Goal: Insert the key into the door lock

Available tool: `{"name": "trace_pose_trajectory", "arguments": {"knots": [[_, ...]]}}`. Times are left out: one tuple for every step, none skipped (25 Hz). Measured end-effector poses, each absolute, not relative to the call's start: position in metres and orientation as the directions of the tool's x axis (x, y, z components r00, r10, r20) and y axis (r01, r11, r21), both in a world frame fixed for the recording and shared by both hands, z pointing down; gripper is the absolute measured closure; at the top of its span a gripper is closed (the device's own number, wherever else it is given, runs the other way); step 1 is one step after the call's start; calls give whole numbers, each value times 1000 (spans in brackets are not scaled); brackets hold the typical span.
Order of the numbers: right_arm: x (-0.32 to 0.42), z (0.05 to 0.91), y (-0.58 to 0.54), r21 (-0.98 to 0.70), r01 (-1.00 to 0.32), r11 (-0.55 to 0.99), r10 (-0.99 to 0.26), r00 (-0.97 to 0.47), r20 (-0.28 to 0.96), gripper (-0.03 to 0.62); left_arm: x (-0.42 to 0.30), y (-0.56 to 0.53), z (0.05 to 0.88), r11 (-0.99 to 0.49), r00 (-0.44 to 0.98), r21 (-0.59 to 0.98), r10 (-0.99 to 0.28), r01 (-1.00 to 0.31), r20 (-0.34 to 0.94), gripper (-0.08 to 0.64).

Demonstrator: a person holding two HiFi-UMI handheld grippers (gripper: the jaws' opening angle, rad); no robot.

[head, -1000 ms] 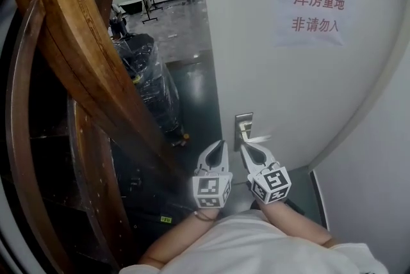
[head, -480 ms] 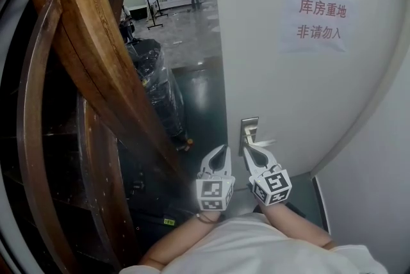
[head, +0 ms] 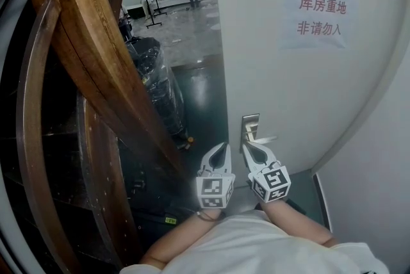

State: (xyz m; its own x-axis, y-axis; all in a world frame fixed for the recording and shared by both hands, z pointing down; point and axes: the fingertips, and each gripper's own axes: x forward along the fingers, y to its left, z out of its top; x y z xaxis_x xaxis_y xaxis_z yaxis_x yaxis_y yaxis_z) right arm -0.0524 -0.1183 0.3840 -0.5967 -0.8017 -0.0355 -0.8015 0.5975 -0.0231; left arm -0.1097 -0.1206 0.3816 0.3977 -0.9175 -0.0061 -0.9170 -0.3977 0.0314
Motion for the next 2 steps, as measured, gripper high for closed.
{"name": "trace_pose_trajectory", "arguments": {"knots": [[-53, 384, -118, -23, -801, 598, -801, -597, -36, 592, -110, -120, 382, -398, 398, 32, -917, -917, -5, 553], [-53, 384, -118, -23, -801, 599, -801, -598, -36, 592, -110, -120, 382, -399, 399, 32, -917, -916, -4, 553]]}}
